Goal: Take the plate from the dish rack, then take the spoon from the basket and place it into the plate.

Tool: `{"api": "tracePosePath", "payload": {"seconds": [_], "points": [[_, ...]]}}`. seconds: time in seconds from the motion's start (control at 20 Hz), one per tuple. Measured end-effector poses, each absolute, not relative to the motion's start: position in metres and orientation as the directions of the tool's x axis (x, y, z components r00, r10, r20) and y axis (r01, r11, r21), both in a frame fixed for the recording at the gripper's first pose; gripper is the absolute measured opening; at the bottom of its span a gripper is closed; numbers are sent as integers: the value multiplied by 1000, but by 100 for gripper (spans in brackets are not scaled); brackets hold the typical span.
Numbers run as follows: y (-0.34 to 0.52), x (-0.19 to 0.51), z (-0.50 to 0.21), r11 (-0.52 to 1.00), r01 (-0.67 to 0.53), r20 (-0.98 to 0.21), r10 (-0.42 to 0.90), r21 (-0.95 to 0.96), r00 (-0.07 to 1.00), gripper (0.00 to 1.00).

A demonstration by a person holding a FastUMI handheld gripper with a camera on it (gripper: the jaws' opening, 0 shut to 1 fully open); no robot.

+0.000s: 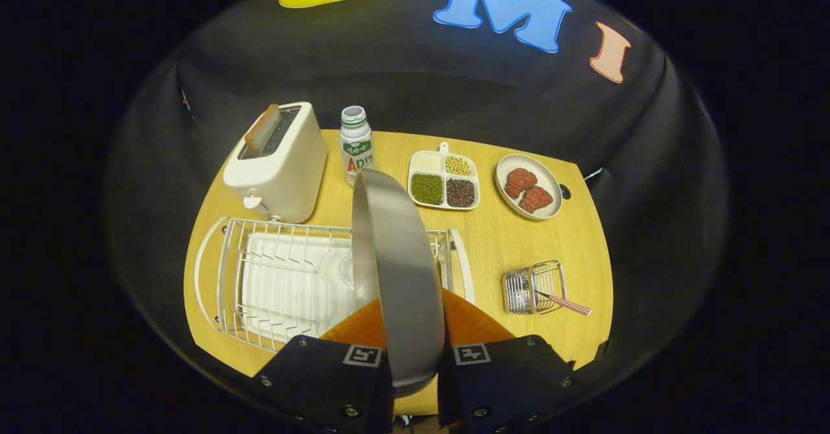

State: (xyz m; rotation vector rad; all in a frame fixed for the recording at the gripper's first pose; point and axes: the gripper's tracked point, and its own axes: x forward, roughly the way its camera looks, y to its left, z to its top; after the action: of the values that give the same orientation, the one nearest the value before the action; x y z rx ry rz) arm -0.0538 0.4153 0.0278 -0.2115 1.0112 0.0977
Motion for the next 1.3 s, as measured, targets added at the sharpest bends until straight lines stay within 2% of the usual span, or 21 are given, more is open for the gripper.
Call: {"api": "tracePosePath", "payload": {"seconds": [0.8,1.1,1.3], "points": [[312,-147,82,934,-292,-788,336,207,516,25],[259,-174,77,916,-302,-765,389,263,514,26],[228,-196,46,889,-277,-765,456,366,455,25]]}}
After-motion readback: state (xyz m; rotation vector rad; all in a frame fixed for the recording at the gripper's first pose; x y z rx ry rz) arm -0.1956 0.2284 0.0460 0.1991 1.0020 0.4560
